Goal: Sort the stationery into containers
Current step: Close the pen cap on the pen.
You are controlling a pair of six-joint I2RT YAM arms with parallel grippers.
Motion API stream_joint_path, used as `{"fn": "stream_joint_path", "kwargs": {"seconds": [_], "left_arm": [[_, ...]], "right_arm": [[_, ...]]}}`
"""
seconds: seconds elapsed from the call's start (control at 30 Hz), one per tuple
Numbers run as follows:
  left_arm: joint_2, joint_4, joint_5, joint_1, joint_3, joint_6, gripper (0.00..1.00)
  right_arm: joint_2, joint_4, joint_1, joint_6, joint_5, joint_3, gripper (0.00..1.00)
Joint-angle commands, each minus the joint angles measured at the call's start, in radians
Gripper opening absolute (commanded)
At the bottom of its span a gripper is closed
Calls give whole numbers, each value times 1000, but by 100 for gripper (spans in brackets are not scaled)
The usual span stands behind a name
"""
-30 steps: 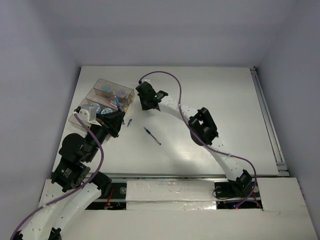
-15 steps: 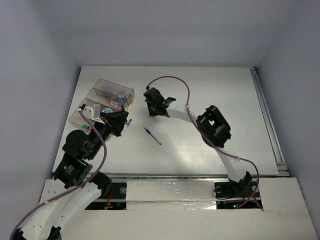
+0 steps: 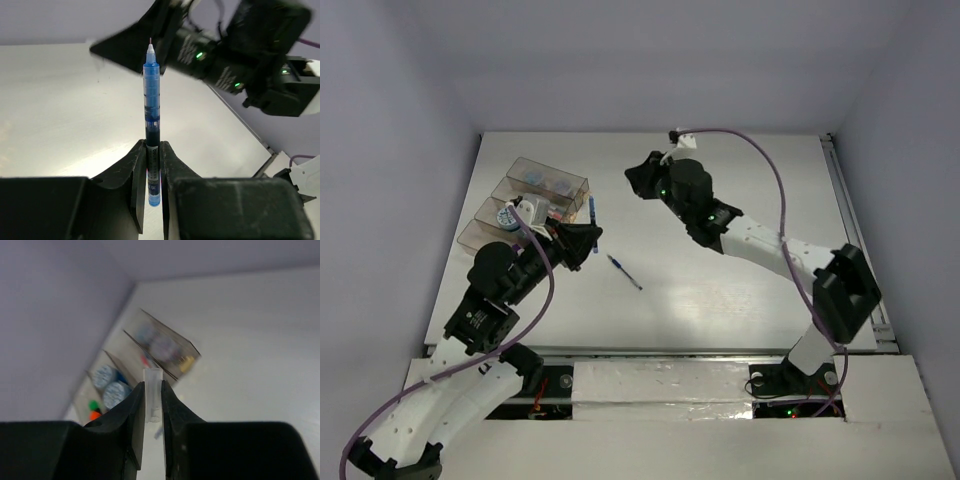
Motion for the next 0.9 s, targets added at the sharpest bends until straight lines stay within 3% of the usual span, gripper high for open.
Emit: {"fn": "stream_joint_path", "kwargs": {"seconds": [0.0,0.47,0.87], "left_arm": [[5,98,64,-3,-7,-14,0],[71,80,88,6,0,-1,0],[137,78,147,57,5,-15,0]], "right_arm": [[-91,298,-4,83,-23,-60,0],[-113,542,-4,264,-297,-127,0],[-106,620,15,307,-357,-158,0]]}}
